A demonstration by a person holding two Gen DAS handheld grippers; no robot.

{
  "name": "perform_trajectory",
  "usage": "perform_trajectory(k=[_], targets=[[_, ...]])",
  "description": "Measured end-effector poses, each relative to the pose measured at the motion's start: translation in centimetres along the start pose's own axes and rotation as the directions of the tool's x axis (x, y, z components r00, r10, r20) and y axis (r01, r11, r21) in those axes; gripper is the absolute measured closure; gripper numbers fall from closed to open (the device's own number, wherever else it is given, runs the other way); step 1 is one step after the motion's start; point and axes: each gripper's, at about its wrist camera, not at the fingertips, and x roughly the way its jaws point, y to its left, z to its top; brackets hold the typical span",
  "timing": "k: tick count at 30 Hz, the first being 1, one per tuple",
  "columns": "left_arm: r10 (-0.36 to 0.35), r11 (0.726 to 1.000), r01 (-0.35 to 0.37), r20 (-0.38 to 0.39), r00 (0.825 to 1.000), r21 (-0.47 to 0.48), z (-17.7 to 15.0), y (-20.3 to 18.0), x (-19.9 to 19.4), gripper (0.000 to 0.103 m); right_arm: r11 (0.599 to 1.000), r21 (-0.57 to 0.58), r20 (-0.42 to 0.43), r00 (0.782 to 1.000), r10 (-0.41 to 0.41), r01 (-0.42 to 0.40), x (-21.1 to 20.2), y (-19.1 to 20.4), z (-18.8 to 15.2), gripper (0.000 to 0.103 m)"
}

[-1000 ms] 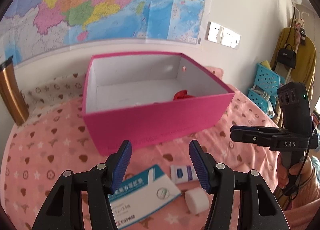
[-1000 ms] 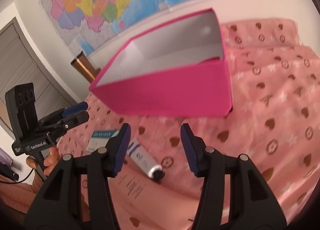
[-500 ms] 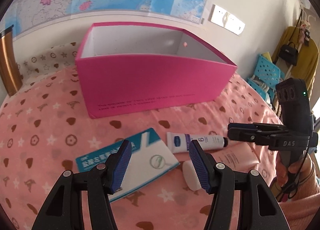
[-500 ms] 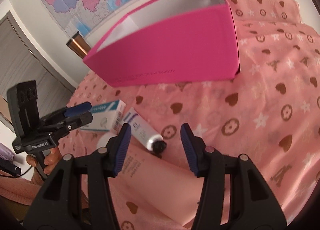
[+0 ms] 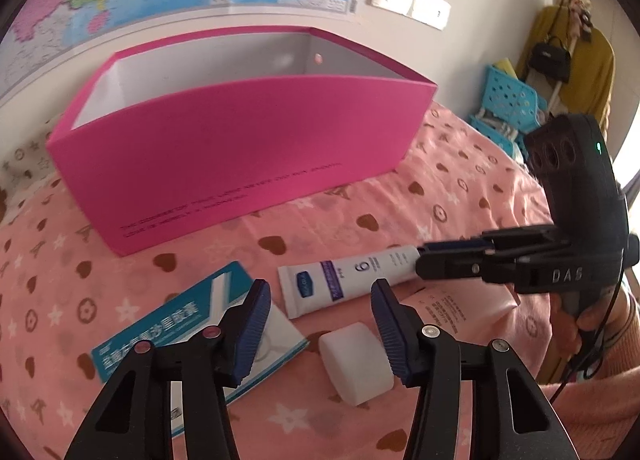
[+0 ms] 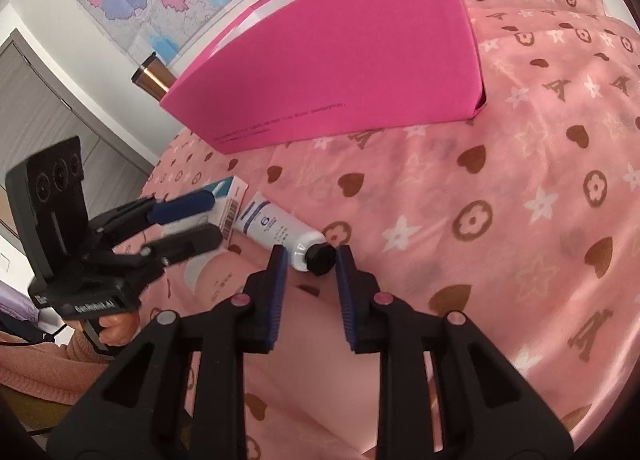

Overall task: Organize rigid objects
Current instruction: 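Move the right tool toward the white tube with a black cap, then grasp the white tube by its black cap with the right tool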

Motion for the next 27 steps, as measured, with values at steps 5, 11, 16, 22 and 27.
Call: perform_trajectory(k=[5, 11, 16, 22, 27], targets=[[-0.008, 0.999, 0.008, -0.014, 1.0, 0.047, 0.5, -0.9, 0.7, 0.05, 1.0, 0.008, 0.032, 0.999, 0.001, -0.001, -0.6, -0.6, 0.7, 0.078], [-0.009, 0.996, 0.012, -0.035, 0.999, 0.084, 1.6, -1.9, 2.3, 0.05, 1.0, 0.017, 0.059, 0.998, 0.014, -0.015, -1.4, -1.0, 1.4, 0.098], [0.004, 0.996, 0.001, -0.052, 0.999, 0.094, 2.0, -2.2, 3.4, 0.053, 0.999, 0.036, 0.053, 0.998, 0.019, -0.021, -1.0, -1.3, 1.6, 0.093], [-0.001, 0.996, 0.006, -0.06, 0.998, 0.09, 1.8, -1.5, 3.2, 0.053, 0.994, 0.095, 0.023, 0.998, 0.052, -0.054, 0.2, -2.3, 1.2, 0.07], [-0.008, 0.993, 0.016, -0.064, 0.998, 0.118, 1.6, -1.9, 3.3, 0.053, 0.992, 0.096, 0.032, 0.996, 0.083, -0.086, 0.3, -2.5, 1.3, 0.069]])
